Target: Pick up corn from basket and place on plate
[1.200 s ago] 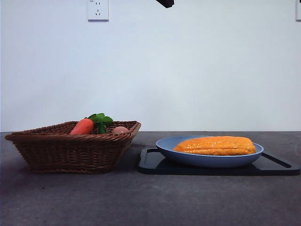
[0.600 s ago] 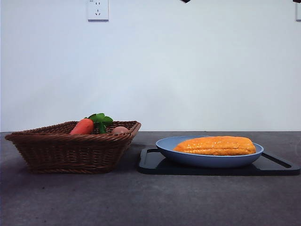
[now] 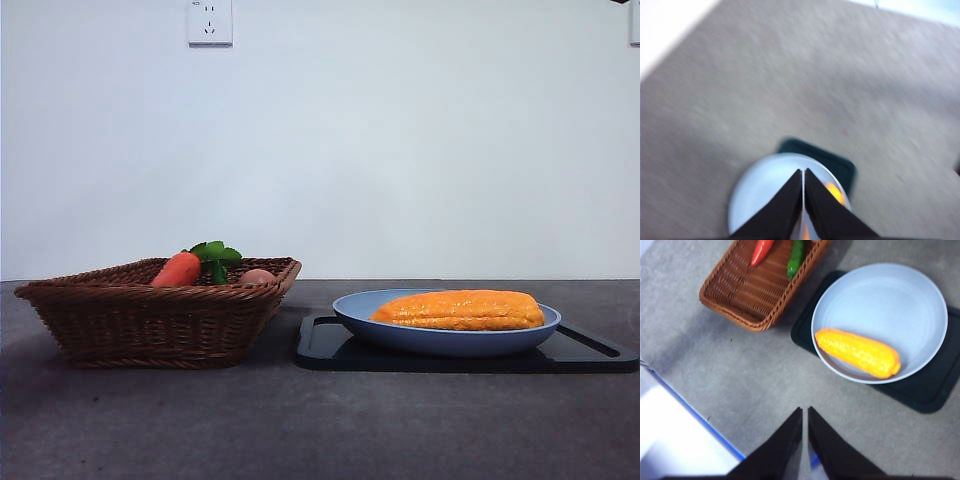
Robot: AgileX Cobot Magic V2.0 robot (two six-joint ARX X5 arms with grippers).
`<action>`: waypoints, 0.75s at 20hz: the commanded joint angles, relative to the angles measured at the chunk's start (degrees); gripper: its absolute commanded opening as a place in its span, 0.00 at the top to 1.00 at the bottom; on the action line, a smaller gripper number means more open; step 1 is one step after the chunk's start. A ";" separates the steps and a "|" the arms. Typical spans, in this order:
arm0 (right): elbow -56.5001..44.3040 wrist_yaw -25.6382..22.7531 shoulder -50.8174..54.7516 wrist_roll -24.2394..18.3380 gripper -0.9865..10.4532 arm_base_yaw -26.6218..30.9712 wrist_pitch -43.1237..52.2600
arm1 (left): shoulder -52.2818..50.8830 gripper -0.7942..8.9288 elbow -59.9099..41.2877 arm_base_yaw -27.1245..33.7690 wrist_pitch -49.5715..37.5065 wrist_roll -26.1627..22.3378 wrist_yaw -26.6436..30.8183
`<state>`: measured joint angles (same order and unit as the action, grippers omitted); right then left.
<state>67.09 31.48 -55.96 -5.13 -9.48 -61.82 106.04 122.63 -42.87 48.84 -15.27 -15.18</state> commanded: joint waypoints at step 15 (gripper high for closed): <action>1.05 0.02 -0.48 -0.46 0.91 -0.11 6.56 | -17.40 0.91 -3.13 21.92 -5.18 1.44 0.20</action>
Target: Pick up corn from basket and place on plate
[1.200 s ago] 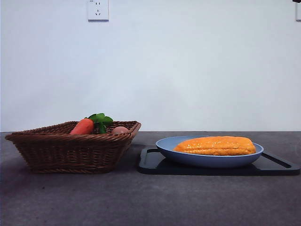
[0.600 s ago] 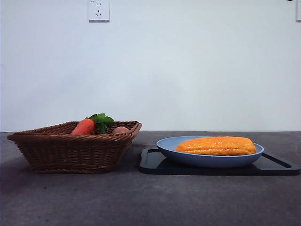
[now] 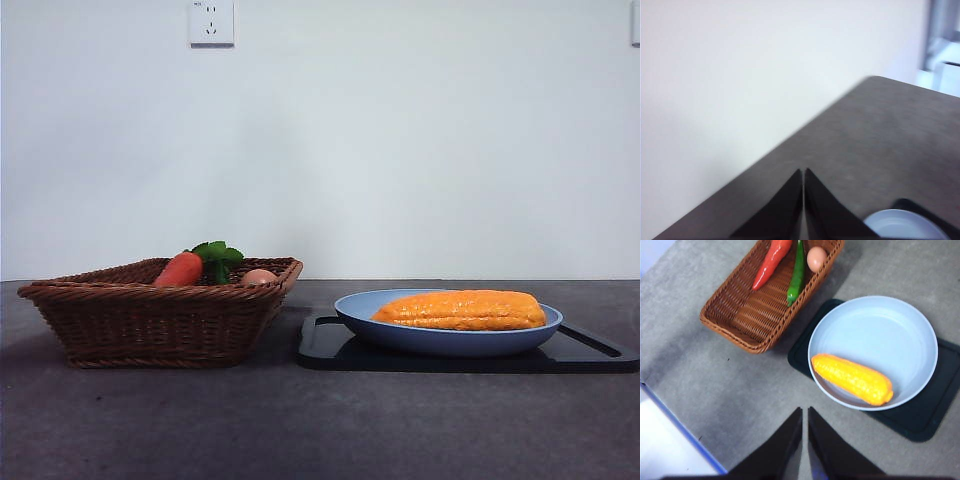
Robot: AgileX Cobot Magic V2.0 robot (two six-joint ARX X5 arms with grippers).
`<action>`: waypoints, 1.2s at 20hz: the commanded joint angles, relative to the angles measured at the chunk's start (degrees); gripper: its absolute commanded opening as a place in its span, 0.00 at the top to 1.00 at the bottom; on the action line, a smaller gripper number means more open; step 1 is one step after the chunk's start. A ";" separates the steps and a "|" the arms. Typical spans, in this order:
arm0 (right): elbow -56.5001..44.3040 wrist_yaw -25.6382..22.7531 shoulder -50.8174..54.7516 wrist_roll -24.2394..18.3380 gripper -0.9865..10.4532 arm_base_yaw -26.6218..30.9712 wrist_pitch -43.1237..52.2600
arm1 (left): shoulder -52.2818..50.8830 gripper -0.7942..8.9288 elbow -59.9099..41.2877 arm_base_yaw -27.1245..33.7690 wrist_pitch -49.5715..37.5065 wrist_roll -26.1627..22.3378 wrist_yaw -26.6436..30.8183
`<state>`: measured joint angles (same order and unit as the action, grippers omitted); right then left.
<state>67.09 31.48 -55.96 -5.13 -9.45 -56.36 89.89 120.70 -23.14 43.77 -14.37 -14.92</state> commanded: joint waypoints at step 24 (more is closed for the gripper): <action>1.05 0.02 -0.48 -0.46 0.91 -0.13 1.57 | -76.41 0.91 -106.01 29.73 -39.56 8.92 4.92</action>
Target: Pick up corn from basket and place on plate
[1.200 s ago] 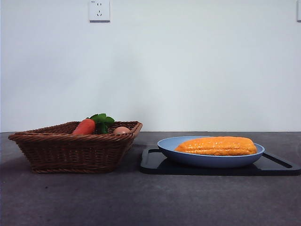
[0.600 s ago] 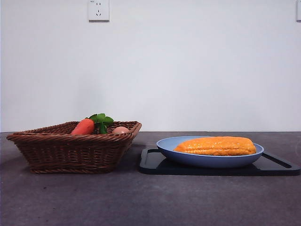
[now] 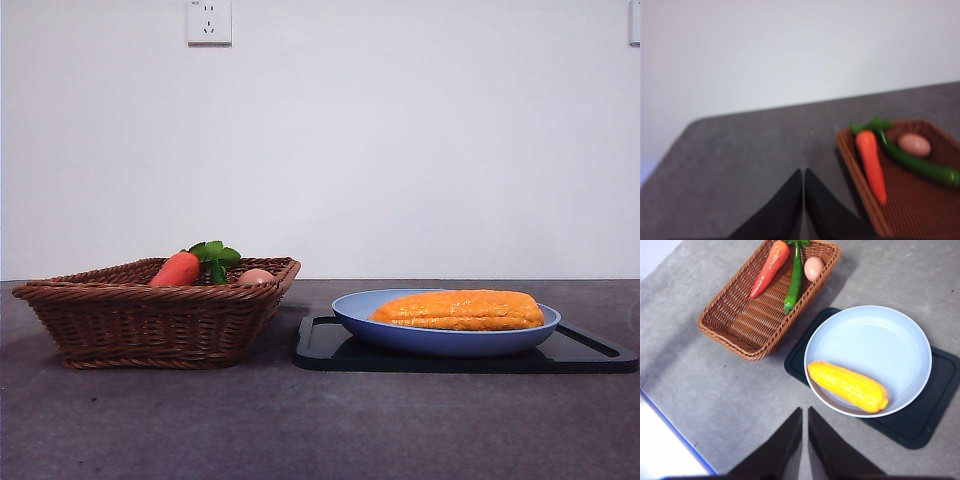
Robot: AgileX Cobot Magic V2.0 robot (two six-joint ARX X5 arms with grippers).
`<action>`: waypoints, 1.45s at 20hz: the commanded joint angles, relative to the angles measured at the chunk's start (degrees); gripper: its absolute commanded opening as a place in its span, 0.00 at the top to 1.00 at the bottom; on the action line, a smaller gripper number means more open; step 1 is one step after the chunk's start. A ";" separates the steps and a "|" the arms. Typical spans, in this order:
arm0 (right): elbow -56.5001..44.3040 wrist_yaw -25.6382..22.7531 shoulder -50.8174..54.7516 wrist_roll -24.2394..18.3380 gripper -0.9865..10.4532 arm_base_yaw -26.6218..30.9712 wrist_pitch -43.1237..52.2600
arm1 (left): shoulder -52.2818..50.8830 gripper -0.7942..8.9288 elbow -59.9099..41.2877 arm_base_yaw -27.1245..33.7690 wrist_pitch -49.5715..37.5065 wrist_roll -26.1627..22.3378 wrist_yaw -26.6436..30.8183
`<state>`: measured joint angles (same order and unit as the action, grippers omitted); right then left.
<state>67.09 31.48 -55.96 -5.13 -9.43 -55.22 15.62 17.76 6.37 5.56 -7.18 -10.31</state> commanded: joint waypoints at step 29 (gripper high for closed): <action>1.05 0.02 -0.48 -0.46 0.91 -0.15 7.67 | -15.45 0.91 -17.59 0.48 4.22 6.99 0.26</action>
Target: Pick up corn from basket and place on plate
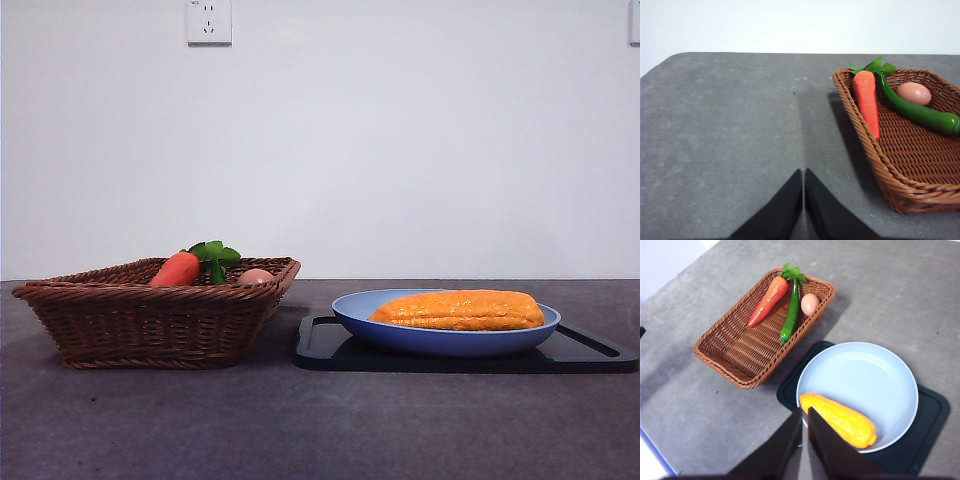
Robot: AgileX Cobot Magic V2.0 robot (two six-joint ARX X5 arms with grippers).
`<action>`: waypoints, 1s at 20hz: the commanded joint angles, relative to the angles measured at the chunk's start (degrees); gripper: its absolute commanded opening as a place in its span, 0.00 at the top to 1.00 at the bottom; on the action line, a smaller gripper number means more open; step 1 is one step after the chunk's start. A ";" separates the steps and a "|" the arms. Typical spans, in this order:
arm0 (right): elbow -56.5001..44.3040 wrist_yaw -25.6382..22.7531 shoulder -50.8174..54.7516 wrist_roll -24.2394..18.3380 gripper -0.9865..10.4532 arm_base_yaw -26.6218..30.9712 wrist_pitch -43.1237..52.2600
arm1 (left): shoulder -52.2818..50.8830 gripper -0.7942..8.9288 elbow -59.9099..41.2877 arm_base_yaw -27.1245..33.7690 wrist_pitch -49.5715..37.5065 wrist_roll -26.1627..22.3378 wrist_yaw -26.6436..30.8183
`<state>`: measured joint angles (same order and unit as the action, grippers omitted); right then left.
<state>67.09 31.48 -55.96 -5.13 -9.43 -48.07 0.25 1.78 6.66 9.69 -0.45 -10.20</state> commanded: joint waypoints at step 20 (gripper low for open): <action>-35.41 -3.67 28.17 -3.21 0.91 14.29 44.48 | -0.09 0.91 -1.62 0.20 -0.44 0.28 0.15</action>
<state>33.19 28.03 -28.58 -9.15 4.67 -6.11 0.25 1.78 6.66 9.67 -0.45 -10.20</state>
